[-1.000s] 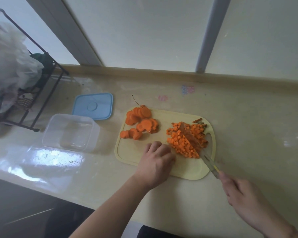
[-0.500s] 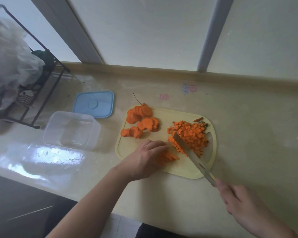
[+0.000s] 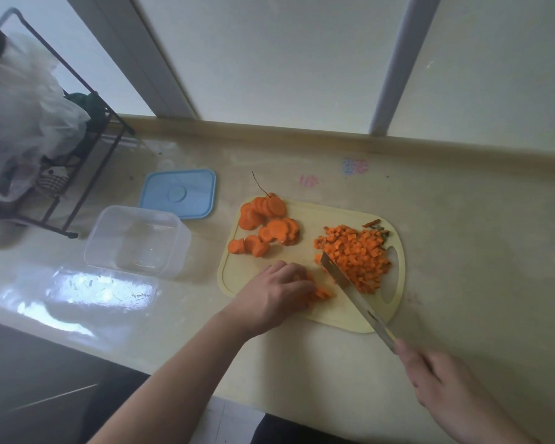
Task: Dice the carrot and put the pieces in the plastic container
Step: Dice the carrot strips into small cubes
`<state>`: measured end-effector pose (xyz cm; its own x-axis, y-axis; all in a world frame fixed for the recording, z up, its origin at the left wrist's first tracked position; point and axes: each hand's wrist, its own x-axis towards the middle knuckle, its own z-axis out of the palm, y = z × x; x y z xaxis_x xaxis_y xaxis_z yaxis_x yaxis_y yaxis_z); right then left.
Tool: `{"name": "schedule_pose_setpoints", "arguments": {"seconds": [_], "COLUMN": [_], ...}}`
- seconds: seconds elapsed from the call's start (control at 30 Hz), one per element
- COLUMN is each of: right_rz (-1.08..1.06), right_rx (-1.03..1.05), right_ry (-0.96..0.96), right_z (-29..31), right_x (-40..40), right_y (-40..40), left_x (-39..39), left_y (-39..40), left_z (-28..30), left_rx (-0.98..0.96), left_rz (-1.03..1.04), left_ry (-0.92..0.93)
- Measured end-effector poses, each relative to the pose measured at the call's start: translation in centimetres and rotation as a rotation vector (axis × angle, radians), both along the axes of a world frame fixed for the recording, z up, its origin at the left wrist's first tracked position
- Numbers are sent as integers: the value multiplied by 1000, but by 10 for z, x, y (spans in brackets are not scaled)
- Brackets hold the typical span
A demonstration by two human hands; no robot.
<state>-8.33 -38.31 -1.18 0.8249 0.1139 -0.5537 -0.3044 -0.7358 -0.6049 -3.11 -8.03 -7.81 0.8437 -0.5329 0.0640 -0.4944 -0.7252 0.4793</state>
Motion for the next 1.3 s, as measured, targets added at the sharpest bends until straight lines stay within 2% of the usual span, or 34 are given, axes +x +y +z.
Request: {"name": "schedule_pose_setpoints", "arguments": {"seconds": [0.33,0.7,1.03,1.3], "right_rz": [-17,18,68,60], "right_rx": [14,21,5,45], "right_ry": [-30,-102,-155,-158], "right_z": [-4,-5,-12,-10], "right_x": [-7,0,-1,5], "right_y": [10,18,29,32], "left_x": [-12,-28,-34,-33], "left_y": [-17,-30,-44,-50], "left_z": [-1,-3,-2,2], "left_rx": [-79,-150,-208,-52], "left_rz": [127,313,477,497], "left_ry": [-54,35,28,17]}}
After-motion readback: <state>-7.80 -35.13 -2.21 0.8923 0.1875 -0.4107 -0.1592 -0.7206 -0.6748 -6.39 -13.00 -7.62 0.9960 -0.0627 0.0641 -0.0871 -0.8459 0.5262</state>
